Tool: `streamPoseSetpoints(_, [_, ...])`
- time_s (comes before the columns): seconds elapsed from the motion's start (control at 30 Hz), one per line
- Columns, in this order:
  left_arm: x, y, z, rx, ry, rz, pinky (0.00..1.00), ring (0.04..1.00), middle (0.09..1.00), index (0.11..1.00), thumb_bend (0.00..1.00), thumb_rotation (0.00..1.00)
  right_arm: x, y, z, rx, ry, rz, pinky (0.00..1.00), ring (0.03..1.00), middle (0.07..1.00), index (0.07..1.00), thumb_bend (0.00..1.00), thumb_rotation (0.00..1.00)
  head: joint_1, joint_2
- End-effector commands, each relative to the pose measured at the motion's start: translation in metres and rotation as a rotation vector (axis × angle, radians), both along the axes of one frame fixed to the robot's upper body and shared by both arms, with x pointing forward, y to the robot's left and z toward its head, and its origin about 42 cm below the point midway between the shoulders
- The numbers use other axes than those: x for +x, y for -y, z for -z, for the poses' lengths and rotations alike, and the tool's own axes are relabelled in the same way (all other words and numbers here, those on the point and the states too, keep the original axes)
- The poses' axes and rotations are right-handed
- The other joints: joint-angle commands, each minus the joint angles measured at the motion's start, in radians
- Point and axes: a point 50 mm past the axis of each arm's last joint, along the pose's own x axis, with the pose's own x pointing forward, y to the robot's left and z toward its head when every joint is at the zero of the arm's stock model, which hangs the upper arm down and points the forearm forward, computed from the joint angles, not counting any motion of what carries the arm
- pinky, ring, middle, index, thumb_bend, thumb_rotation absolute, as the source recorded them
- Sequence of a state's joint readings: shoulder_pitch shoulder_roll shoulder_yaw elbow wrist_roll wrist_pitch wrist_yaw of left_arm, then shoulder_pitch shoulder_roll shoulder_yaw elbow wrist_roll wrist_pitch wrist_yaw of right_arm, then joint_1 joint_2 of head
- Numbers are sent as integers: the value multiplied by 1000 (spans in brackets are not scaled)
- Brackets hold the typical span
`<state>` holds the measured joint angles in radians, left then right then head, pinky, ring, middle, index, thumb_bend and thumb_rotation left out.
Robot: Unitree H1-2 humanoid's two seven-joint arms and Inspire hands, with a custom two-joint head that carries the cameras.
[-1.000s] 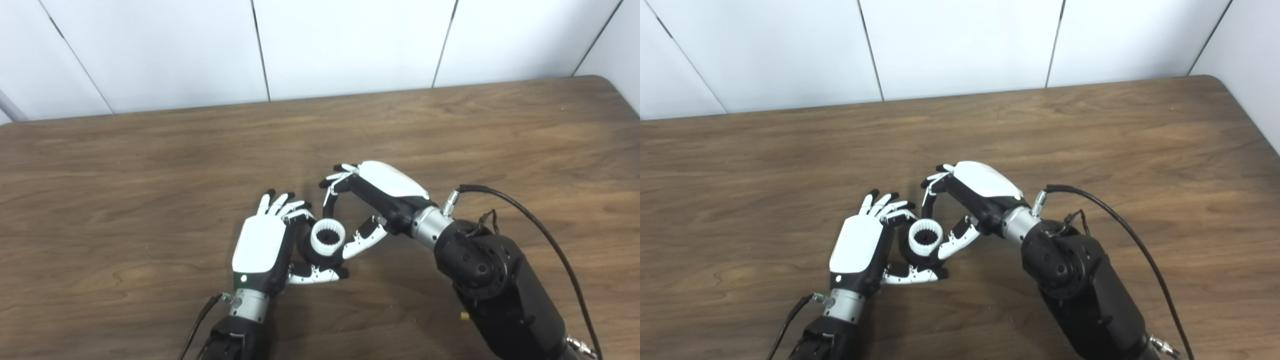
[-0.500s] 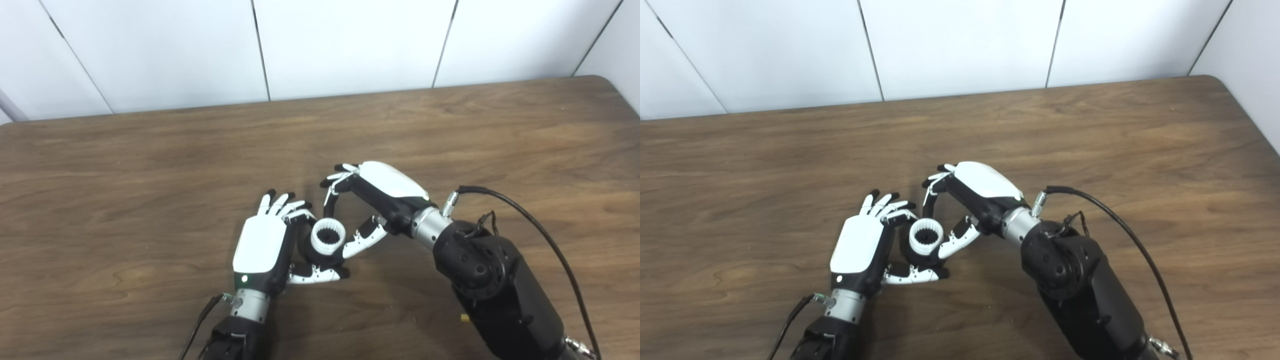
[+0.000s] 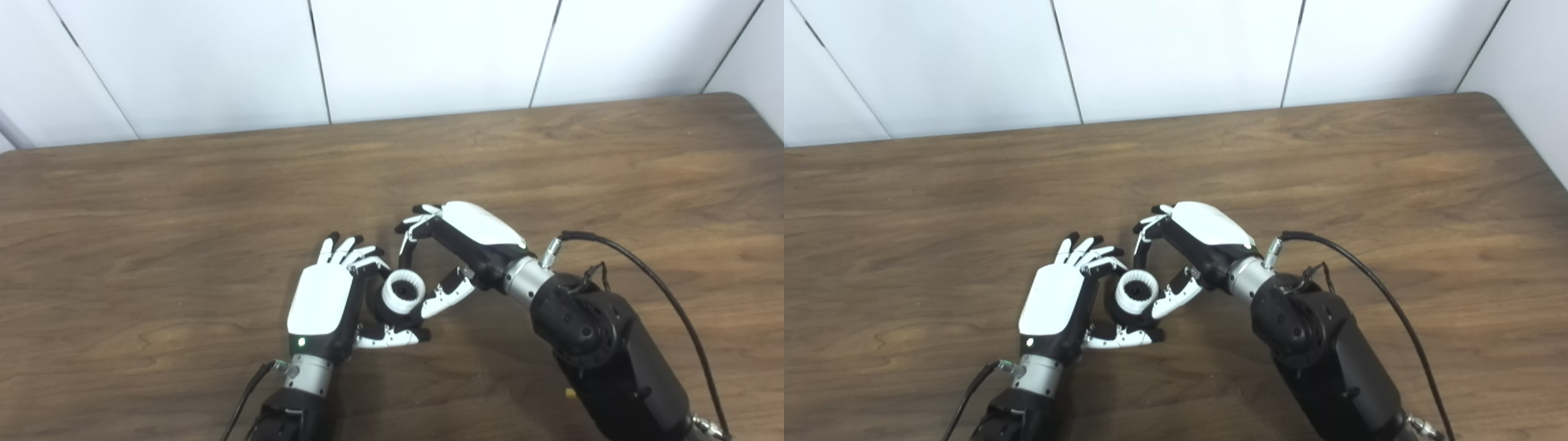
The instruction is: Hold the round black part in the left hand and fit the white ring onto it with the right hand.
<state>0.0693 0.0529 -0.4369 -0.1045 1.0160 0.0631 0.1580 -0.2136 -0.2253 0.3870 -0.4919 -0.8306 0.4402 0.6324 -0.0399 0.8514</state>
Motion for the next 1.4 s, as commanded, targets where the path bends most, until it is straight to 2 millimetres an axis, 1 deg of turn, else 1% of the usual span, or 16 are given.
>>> streamPoseSetpoints(0.0, [-26,4,31,-1,-105,-12,1000,907,787,482,523,50,0,-4,-10,22,54,-17,1000,967,840,483,523,130,-1,0])
streamPoseSetpoints(0.43, [-27,6,31,0,-106,-11,1000,906,785,482,523,49,-2,-5,-9,24,47,-16,1000,965,837,483,523,131,1,4])
streamPoseSetpoints(0.67, [-26,5,30,-2,-103,-14,1000,901,784,482,523,49,-2,-4,-8,-19,55,-22,1000,950,840,492,525,143,1,4])
streamPoseSetpoints(0.7, [-26,5,30,-1,-102,-13,1000,901,783,482,523,49,-2,-4,-8,-24,53,-22,1000,949,848,580,812,186,-5,6])
streamPoseSetpoints(0.77, [-26,5,30,2,-101,-11,1000,901,782,482,523,49,-1,-3,-8,-29,50,-21,1000,957,860,626,955,221,-5,6])
streamPoseSetpoints(0.9, [-26,4,29,7,-107,-14,1000,904,785,482,523,50,0,-1,-7,-39,54,-15,1000,962,876,665,998,252,-5,7])
streamPoseSetpoints(1.0, [-25,3,28,5,-102,-13,1000,903,783,482,523,49,1,-1,-8,-43,52,-8,1000,964,889,684,1000,272,-8,6])
streamPoseSetpoints(1.23, [-25,2,29,3,-103,-13,1000,906,783,482,523,49,1,1,-9,-50,54,1,1000,969,900,700,1000,264,-13,6])
streamPoseSetpoints(1.37, [-24,1,29,3,-106,-16,1000,907,785,482,523,49,1,7,-12,-53,60,9,1000,967,904,711,1000,270,-15,7])
